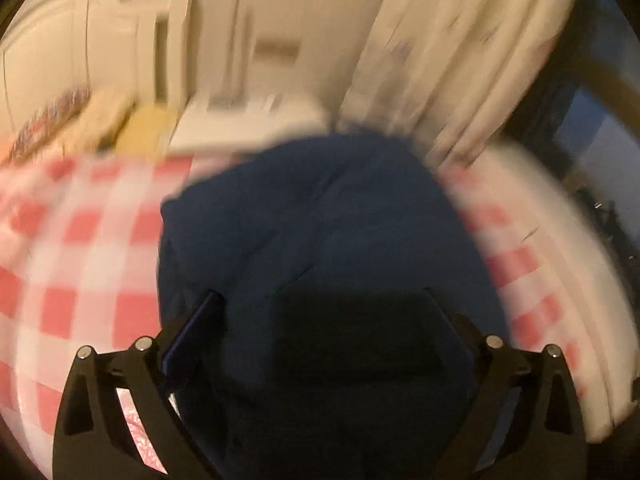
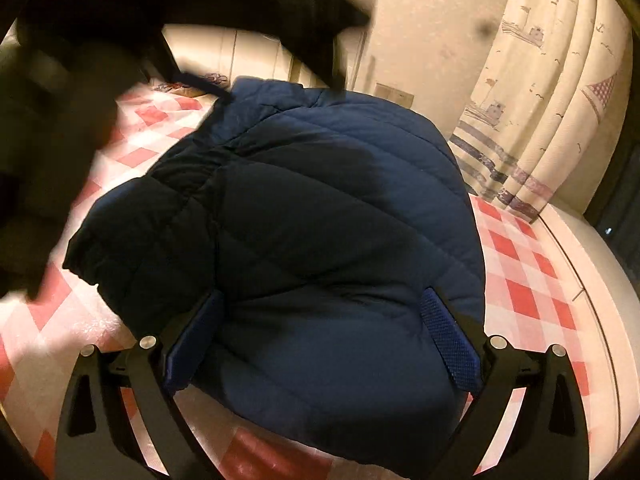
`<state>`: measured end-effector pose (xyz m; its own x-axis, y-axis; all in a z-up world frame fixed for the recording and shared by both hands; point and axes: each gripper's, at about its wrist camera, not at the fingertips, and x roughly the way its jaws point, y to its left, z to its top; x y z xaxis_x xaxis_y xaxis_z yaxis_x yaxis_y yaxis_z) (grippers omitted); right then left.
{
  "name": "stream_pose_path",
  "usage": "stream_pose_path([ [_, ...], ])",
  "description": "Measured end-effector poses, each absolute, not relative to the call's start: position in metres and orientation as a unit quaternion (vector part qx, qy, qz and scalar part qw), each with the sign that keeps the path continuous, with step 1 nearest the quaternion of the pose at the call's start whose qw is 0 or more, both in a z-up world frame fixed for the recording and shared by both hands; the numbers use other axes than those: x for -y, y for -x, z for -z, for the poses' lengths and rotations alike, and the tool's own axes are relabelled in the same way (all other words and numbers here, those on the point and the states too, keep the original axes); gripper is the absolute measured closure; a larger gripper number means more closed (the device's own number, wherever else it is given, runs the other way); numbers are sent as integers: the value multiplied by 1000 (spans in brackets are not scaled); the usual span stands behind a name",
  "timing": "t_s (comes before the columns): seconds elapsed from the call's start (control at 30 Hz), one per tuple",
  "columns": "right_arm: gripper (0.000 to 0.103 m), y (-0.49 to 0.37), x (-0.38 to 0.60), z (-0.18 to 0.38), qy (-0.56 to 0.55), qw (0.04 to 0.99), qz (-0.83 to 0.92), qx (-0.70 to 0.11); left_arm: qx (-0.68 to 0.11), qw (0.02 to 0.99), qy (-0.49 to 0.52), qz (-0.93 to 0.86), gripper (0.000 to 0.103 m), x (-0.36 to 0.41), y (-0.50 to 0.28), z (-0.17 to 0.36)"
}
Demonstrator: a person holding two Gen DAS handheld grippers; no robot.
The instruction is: Fold large clothes
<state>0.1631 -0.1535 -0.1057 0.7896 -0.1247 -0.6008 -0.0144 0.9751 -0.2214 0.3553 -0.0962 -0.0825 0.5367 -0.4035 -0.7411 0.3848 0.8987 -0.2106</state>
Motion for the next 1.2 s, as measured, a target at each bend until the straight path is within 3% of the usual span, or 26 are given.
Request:
stream_pose_path([
  [0.07, 6, -159, 155, 101, 103, 942, 4, -319, -415, 874, 64, 245, 2, 74, -357, 94],
  [0.2, 7, -141, 164, 78, 63, 949, -14, -310, -406, 887, 76, 207, 3, 58, -340, 72],
  [0.37, 5, -107, 179, 32, -4, 964, 15, -265, -307, 943, 34, 126, 2, 41, -262, 8],
  [0.73, 5, -54, 155, -40, 41, 979, 64, -190, -188, 981, -40, 33, 2, 23, -111, -52],
  [1.2, 5, -38, 152, -51, 37, 981, 55, -181, -182, 982, -32, 47, 2, 18, -94, -54],
])
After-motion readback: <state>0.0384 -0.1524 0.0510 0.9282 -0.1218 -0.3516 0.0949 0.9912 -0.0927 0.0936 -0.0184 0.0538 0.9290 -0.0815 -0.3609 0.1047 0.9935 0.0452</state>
